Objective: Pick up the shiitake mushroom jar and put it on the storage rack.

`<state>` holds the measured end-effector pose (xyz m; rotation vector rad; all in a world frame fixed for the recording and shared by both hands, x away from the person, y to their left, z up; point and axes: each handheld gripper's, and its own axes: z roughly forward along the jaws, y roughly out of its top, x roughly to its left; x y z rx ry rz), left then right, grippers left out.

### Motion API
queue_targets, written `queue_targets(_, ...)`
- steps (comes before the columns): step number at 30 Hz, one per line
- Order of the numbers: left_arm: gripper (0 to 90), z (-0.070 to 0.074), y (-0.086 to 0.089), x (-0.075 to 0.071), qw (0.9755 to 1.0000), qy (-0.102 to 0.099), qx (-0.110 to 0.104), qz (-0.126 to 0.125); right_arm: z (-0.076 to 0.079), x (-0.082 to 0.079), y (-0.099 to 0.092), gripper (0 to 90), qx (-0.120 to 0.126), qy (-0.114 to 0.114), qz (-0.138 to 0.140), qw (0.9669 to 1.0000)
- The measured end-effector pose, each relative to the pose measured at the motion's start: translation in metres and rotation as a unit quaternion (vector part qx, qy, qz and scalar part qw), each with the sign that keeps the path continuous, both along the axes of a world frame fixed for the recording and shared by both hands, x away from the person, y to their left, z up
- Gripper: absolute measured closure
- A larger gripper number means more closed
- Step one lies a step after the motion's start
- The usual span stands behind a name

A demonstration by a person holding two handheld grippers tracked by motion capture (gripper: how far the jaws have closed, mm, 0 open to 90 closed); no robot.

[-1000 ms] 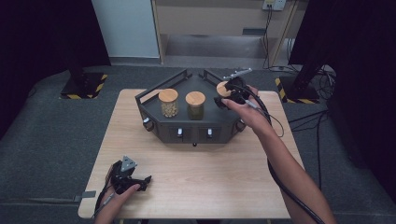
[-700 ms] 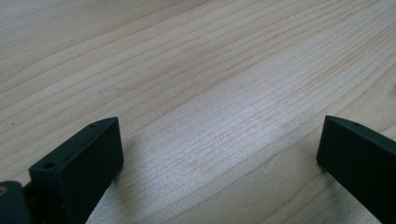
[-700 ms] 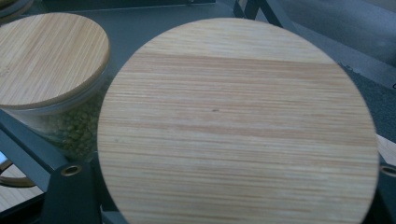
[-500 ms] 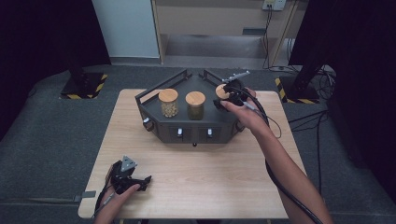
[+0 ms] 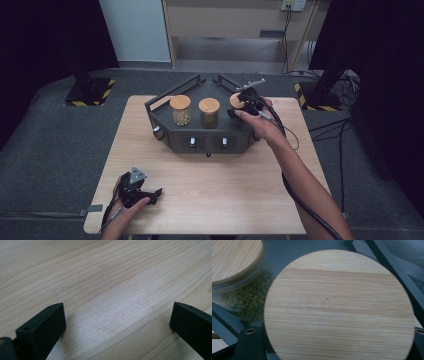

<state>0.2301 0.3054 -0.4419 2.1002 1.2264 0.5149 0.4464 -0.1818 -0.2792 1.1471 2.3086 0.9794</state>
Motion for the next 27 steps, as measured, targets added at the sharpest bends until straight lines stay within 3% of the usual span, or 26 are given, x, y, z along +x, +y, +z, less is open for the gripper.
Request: queue_targets(27, 0.0, 0.0001, 0.0002, 0.0003, 1.0000, 0.000, 0.000, -0.001, -0.0097, 0.0032, 0.0008, 25.5, 0.004, 0.006, -0.001, 1.0000)
